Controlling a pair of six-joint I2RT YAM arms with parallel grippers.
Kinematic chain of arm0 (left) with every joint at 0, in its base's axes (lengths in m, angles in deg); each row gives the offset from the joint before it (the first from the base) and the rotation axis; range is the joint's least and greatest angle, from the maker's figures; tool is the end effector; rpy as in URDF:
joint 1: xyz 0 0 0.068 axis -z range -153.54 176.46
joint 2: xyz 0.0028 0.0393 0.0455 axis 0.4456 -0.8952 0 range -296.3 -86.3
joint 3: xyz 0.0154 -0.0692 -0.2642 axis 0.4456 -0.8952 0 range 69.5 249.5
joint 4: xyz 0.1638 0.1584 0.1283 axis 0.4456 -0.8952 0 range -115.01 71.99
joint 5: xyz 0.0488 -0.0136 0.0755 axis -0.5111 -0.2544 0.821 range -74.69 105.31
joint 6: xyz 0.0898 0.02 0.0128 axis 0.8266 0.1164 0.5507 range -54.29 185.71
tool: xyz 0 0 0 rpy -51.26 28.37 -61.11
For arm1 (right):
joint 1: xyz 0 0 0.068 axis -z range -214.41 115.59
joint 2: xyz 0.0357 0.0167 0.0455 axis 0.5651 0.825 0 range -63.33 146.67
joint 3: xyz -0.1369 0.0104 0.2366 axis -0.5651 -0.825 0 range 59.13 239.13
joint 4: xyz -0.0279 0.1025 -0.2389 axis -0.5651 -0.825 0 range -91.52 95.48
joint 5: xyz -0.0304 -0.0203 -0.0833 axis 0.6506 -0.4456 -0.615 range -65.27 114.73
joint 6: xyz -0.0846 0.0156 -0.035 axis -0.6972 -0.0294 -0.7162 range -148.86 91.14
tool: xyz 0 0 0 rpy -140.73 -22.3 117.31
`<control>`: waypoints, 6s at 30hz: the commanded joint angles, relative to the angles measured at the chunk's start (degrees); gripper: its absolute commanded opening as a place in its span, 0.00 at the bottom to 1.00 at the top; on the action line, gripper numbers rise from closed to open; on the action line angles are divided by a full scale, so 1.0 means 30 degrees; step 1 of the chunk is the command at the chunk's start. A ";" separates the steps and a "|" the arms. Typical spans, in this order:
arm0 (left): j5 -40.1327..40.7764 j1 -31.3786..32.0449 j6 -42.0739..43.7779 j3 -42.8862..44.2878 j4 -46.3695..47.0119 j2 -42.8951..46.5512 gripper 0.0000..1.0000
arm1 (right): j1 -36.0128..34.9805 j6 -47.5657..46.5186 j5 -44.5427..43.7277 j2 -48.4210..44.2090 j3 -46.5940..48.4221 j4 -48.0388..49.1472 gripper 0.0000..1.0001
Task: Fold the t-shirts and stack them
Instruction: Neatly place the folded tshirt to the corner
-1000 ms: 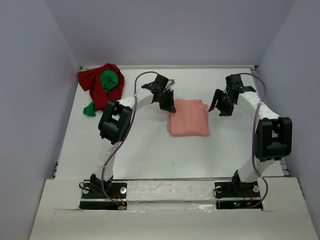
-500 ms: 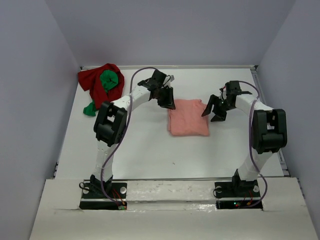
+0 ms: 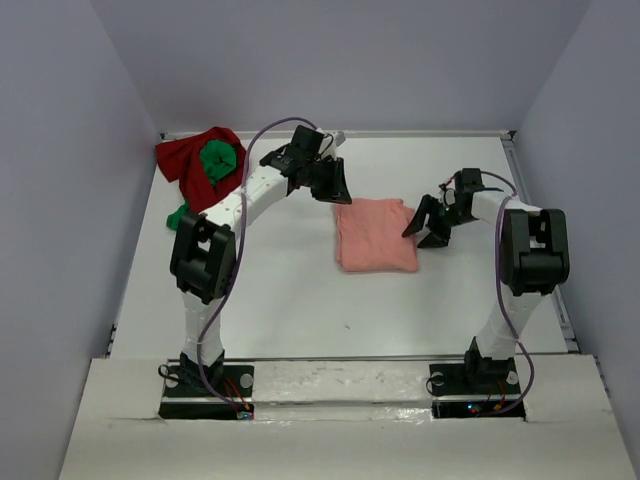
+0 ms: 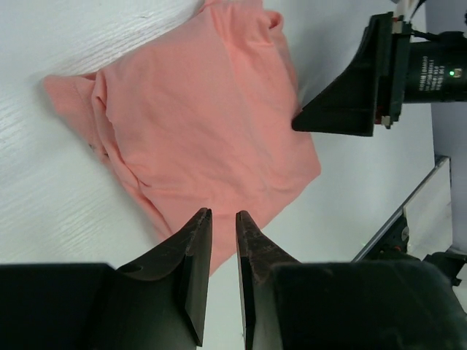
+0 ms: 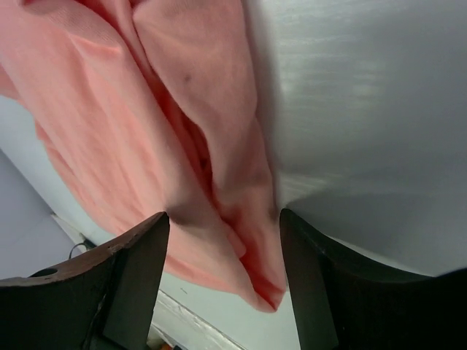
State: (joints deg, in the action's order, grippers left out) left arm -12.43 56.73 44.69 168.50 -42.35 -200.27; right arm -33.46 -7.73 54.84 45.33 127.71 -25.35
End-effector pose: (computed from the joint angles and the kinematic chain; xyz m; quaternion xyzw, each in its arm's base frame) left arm 0.4073 -0.2828 0.2564 0.1730 0.8662 -0.3752 0.2810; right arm 0.3793 0.0357 0.1141 0.1401 0.9429 0.2803 0.1127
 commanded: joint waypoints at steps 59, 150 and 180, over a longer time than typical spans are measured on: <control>-0.1180 -0.0214 -0.0202 -0.3759 0.0465 0.6613 0.30 | -0.0317 -0.0624 -0.9182 0.6197 1.1175 -0.3197 0.00; -0.0682 0.1397 0.0501 -0.5139 -0.3284 0.7786 0.29 | 0.4400 -0.8799 -1.9265 1.5401 2.7942 -0.0476 0.00; 0.5605 0.1427 -0.1079 -0.4730 -0.2728 0.8050 0.29 | 0.0538 -0.4091 -1.5379 0.6763 2.4486 -0.5479 0.77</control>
State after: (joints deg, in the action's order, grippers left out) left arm -5.16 60.66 43.86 151.30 -51.27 -177.19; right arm -26.73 -30.29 -0.81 77.76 200.95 -34.79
